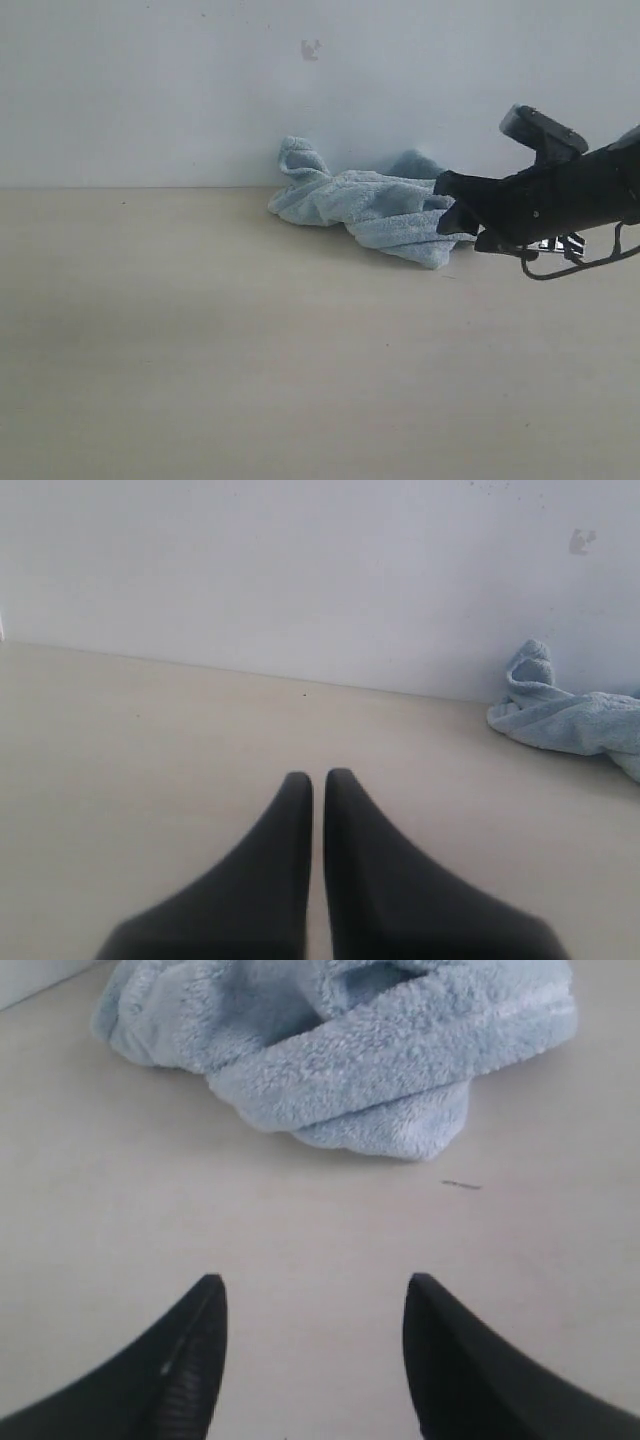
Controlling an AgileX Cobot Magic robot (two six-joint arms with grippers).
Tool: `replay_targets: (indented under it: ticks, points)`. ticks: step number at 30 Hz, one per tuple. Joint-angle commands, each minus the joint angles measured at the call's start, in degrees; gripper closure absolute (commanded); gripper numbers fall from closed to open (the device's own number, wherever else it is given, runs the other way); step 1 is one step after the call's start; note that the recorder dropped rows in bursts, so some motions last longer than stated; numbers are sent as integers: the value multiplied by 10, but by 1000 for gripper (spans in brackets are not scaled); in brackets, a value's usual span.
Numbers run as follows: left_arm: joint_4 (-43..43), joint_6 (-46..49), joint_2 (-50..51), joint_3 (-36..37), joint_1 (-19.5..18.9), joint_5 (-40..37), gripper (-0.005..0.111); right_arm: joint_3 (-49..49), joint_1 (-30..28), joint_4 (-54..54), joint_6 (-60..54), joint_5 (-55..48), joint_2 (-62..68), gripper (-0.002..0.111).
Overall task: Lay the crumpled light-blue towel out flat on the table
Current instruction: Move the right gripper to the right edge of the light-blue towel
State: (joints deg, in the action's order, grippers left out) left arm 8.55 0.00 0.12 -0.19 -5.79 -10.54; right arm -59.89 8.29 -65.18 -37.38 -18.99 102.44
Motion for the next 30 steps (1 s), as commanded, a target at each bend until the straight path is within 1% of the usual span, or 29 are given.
replay_targets:
  ticks: [1,2,3,5,6,11,16,21,26,30]
  points:
    - [1,5,-1,2,4,3,103,-31,-66,-149,-141,-62,47,57]
    - [1,5,-1,2,4,3,103,-31,-84,-209,-192,-85,56,57]
    - [1,5,-1,2,4,3,103,-31,-94,-247,-226,-109,64,57]
    - [1,5,-1,2,4,3,103,-29,-113,-322,-271,-141,82,57]
    - [1,5,-1,2,4,3,103,-28,-118,-343,-280,-142,88,57]
    - [1,5,-1,2,4,3,103,-28,-117,-348,-309,-149,129,57]
    - [1,5,-1,2,4,3,103,-56,-117,-348,-328,-152,173,57]
    - [1,5,-1,2,4,3,103,-100,-117,-348,-320,-170,201,57]
    - [1,5,-1,2,4,3,103,-145,-117,-348,-306,-153,223,57]
    - [1,5,-1,2,4,3,103,-162,-116,-348,-303,-168,242,57]
